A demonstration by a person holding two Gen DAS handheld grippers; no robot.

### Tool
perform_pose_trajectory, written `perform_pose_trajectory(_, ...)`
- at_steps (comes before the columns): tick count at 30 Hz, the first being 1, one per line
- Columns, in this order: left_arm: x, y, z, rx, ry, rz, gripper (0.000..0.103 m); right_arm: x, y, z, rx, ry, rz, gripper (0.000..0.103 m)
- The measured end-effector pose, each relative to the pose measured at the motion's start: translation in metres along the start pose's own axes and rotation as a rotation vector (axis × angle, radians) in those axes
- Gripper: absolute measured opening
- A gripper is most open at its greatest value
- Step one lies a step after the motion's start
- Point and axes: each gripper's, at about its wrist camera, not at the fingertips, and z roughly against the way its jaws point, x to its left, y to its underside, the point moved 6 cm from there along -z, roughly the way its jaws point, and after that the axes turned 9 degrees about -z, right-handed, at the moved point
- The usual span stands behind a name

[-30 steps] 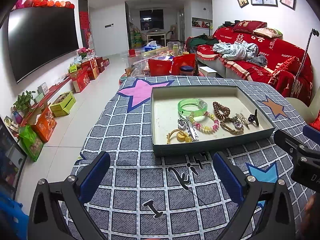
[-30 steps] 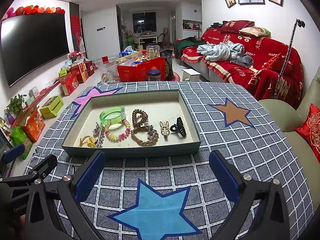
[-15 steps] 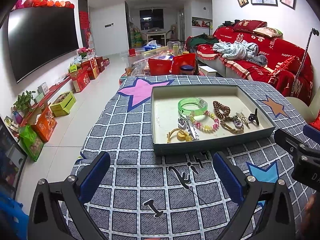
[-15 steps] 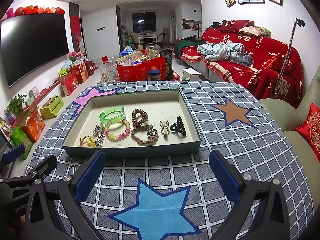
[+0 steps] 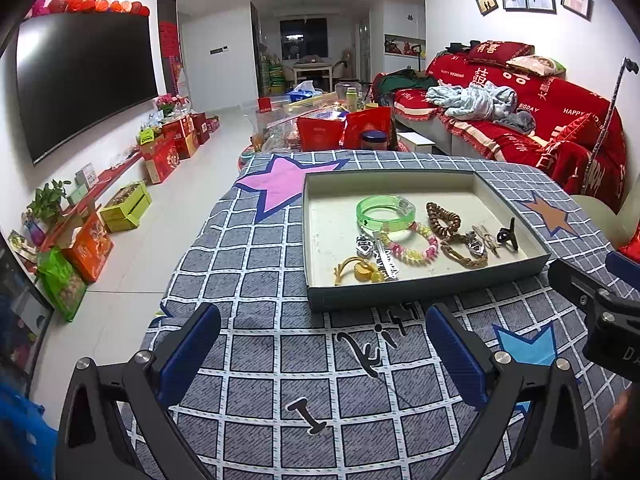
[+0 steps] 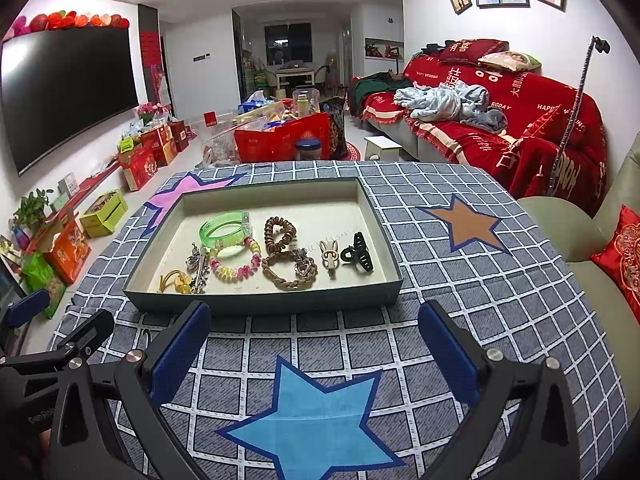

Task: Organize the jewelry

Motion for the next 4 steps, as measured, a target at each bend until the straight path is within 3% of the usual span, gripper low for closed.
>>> perform_pose_trajectory(4, -0.0019, -0.0007, 0.0030, -0.007, 0.005, -0.009, 0.103, 0.0021, 0.0008, 0.0009, 0.003, -0.002, -0.001, 0.103)
